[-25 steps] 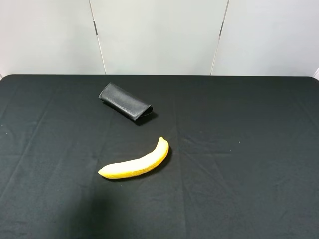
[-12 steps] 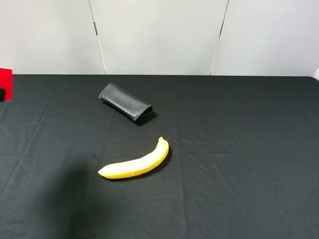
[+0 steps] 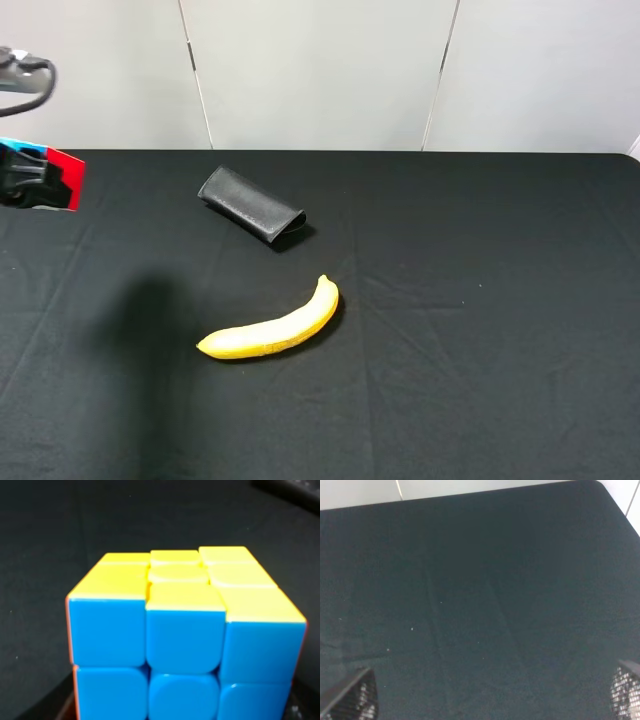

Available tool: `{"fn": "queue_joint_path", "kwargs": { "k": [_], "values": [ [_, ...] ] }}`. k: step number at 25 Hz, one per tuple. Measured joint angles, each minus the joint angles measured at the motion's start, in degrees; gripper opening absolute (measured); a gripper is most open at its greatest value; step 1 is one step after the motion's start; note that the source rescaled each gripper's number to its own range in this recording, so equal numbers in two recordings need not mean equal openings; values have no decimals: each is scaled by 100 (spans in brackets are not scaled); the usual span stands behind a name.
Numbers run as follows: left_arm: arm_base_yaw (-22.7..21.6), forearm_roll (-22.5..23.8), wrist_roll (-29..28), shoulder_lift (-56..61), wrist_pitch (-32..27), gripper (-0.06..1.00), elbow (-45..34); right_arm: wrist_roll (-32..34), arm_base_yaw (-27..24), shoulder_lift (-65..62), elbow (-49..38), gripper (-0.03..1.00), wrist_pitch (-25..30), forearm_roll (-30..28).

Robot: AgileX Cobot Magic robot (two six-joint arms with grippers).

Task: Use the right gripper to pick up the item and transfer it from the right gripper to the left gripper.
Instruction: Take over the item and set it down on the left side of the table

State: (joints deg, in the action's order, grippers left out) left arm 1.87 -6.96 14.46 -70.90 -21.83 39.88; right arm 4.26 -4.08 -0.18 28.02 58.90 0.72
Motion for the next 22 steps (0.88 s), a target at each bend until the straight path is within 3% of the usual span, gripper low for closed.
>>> {"fn": "queue_joint_path", "kwargs": {
  "k": [13,22],
  "values": [
    [15,-184,21,-1547,124,0,589,0,0,0,0,100,0,0],
    [540,-233,173,-2151,123,0,638,0,0,0,0,100,0,0]
  ]
}}
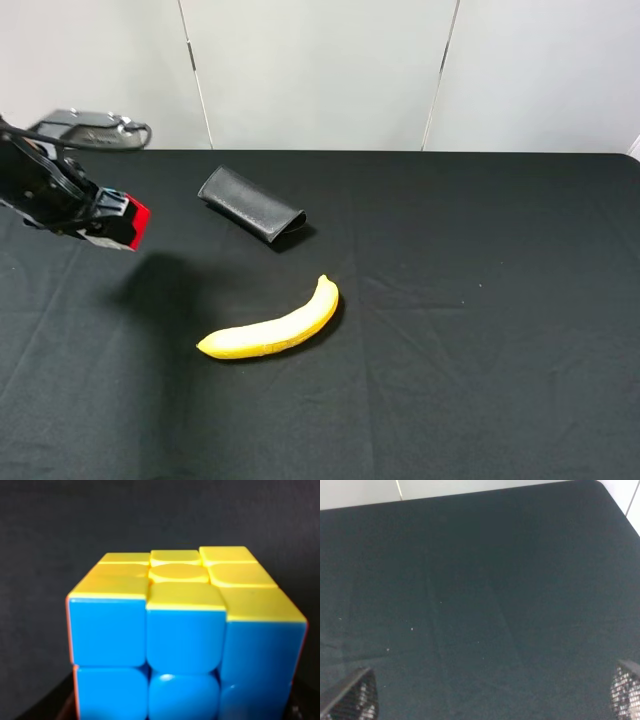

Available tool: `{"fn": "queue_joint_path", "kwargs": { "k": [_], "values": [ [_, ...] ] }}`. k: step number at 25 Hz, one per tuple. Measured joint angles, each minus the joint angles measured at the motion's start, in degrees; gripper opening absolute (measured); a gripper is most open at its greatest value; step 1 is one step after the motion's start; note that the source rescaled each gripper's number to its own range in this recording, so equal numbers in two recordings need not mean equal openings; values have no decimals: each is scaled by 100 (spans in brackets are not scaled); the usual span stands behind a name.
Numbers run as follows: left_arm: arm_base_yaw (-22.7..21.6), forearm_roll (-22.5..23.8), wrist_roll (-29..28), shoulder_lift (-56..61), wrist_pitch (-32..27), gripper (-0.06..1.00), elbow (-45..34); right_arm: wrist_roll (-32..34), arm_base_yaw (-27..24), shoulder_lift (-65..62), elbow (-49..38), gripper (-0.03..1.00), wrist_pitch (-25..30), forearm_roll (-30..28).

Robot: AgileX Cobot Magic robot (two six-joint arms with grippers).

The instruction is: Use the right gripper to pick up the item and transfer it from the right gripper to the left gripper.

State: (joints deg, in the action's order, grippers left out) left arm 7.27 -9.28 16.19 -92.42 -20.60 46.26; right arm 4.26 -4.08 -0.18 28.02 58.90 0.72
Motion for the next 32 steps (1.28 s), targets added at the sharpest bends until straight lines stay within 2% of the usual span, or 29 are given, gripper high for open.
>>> {"fn": "queue_joint_path", "kwargs": {
  "k": [6,20,21,22,23,25,28,32],
  "values": [
    [106,-92,0,-359,-17,0,110,0,0,0,0,100,0,0],
    [130,-93,0,-379,-39,2,111,0,0,0,0,100,0,0],
    [130,-93,0,-379,-34,17,111,0,0,0,0,100,0,0],
    [130,-93,0,-379,11,44,111,0,0,0,0,100,0,0],
    [130,-98,0,-379,46,65,111,0,0,0,0,100,0,0],
    [130,-98,0,-379,59,85,111,0,0,0,0,100,0,0],
    [130,-98,0,-379,30,96,111,0,0,0,0,100,0,0],
    [130,-98,0,-379,-238,99,111,0,0,0,0,100,0,0]
  ]
}}
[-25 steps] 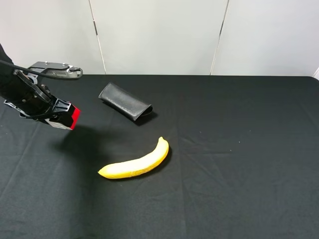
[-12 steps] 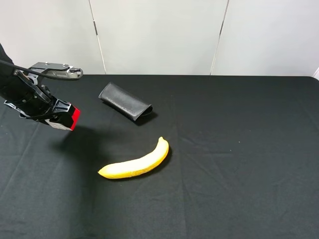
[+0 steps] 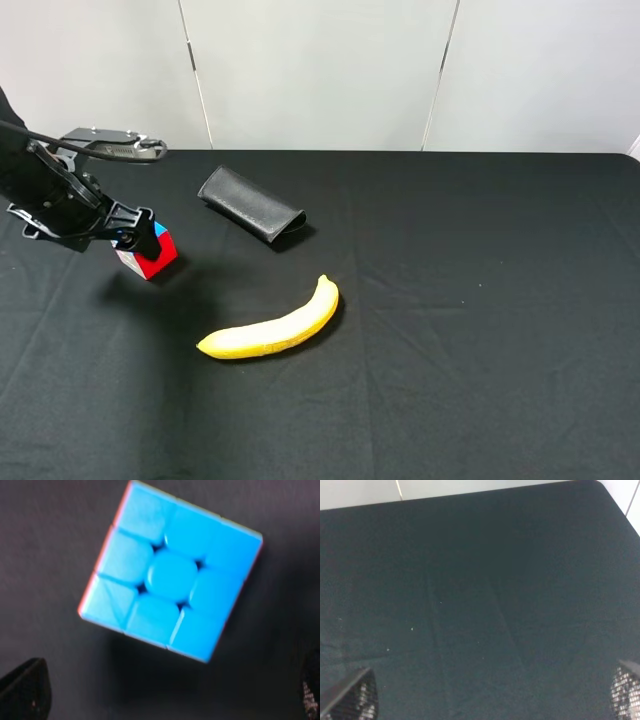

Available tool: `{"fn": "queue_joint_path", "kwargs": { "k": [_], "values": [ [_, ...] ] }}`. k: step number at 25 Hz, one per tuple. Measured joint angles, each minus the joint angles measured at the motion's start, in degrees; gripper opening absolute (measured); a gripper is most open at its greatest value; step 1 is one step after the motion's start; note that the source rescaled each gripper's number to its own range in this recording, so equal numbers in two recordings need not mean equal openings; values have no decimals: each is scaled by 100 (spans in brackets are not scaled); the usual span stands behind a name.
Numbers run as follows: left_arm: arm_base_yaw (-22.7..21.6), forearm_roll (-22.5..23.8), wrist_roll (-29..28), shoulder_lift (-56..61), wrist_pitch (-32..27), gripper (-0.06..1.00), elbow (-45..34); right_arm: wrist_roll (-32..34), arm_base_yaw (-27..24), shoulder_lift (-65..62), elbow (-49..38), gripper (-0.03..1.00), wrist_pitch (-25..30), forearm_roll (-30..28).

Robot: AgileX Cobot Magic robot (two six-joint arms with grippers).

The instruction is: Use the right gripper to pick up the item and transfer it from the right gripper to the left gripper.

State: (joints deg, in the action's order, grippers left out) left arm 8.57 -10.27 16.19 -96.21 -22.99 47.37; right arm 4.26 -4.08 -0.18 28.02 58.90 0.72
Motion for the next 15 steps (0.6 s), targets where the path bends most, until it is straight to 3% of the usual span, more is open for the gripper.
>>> {"fn": "queue_joint_path", "kwargs": {
  "k": [7,15],
  "values": [
    [0,0,-6,561,-875,100,487,0,0,0,0,100,0,0],
    [0,5,-22,2502,-2058,100,689,0,0,0,0,100,0,0]
  ]
}}
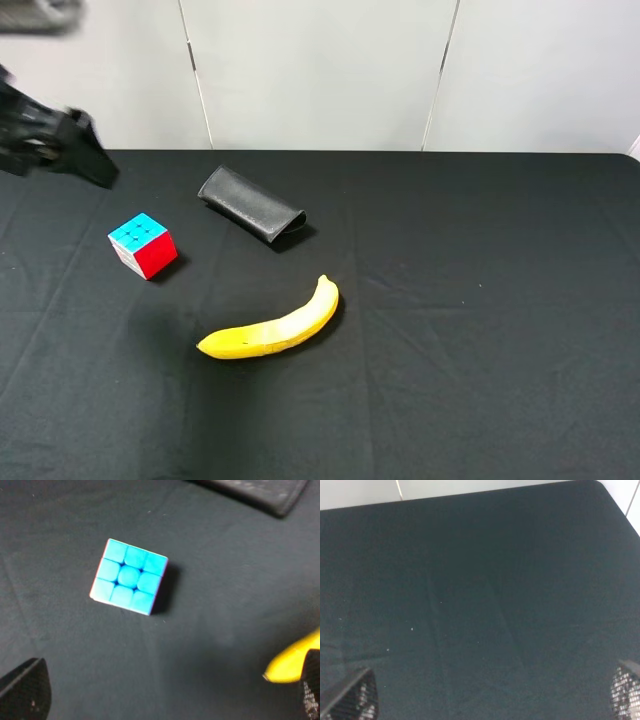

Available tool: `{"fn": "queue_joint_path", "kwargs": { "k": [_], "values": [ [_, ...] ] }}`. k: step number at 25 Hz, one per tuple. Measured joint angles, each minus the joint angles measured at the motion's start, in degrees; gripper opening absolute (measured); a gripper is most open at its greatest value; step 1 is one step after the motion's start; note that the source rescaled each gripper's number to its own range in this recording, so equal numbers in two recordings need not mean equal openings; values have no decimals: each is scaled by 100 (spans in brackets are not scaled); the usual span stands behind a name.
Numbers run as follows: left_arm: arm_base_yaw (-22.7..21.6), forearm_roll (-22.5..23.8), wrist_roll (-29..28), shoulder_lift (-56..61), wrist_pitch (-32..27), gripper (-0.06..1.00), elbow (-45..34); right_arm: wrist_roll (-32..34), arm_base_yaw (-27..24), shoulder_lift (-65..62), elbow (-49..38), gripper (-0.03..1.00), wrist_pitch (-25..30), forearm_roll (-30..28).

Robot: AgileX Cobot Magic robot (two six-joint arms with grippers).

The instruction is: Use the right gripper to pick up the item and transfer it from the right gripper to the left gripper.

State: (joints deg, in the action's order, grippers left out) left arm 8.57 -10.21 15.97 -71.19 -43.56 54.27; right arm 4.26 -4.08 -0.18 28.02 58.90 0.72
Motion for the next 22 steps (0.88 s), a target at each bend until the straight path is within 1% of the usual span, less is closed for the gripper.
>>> {"fn": "queue_joint_path", "kwargs": {
  "k": [2,8,12,14,18,22],
  "values": [
    [0,0,0,504,-315,100,0,0,0,0,0,100,0,0],
    [0,0,-10,2109,-970,100,0,0,0,0,0,100,0,0],
    [0,90,-304,3102,-1458,100,0,0,0,0,0,100,0,0],
    [0,322,-606,3558,-1750,100,2,0,0,0,0,100,0,0],
    [0,968,-1160,4440,-2298,100,2,0,0,0,0,100,0,0],
    [0,1470,-1406,5250,-2310,100,2,0,0,0,0,100,0,0]
  ]
}}
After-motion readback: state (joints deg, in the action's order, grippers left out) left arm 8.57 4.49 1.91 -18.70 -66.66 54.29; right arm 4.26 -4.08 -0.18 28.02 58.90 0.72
